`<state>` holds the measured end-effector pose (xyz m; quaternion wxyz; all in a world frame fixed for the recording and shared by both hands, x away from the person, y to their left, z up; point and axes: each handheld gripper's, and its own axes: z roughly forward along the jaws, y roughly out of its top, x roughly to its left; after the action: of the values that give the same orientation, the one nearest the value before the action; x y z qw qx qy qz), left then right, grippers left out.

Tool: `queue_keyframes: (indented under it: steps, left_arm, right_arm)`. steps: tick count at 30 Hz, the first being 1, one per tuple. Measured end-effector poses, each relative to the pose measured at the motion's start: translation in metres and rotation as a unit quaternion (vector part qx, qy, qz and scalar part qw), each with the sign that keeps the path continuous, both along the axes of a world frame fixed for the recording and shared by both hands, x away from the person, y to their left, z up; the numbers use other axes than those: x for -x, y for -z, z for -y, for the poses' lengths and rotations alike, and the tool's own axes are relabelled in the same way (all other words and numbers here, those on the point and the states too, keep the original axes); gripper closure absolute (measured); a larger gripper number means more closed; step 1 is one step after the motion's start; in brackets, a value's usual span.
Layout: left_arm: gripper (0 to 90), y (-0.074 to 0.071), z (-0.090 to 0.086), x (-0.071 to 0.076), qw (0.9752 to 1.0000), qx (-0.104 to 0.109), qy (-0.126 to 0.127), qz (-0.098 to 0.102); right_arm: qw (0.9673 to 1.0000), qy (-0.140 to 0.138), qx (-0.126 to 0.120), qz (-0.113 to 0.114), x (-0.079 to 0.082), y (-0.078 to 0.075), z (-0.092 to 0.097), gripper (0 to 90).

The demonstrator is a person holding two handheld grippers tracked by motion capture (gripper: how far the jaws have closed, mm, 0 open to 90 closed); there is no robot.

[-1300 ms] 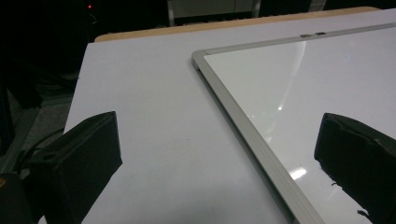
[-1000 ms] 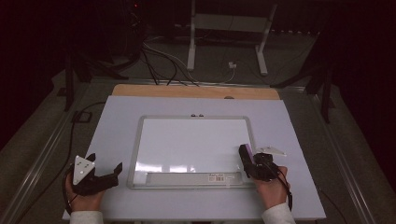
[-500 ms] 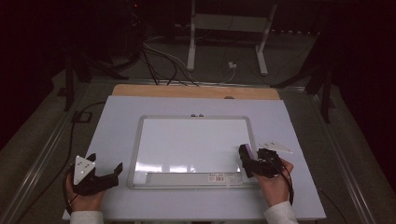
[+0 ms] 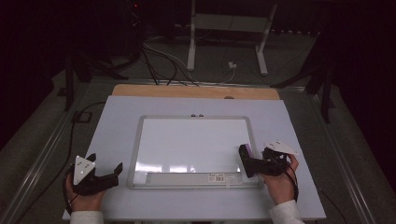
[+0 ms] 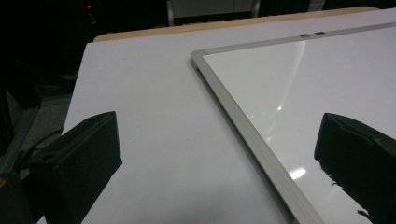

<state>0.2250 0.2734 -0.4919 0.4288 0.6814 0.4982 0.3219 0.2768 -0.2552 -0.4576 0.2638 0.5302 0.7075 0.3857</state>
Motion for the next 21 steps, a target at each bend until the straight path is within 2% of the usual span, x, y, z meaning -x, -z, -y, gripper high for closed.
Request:
queue_keyframes:
  steps: [5,9,21]
  left_arm:
    - [1.4,0.000,0.000,0.000,1.0000,0.000,0.000,0.000]
    - [1.4,0.000,0.000,0.000,1.0000,0.001,0.000,0.001]
    - [1.3,-0.004,0.000,0.002,0.9999,0.011,0.001,0.012]
  right_arm:
    - [0.9999,0.001,-0.003,0.013,0.003,-0.002,0.011,3.2]
    - [0.9996,-0.010,-0.002,0.028,0.006,0.000,0.019,3.1]
    - [0.9959,-0.024,-0.028,0.083,0.022,0.006,0.048,2.5]
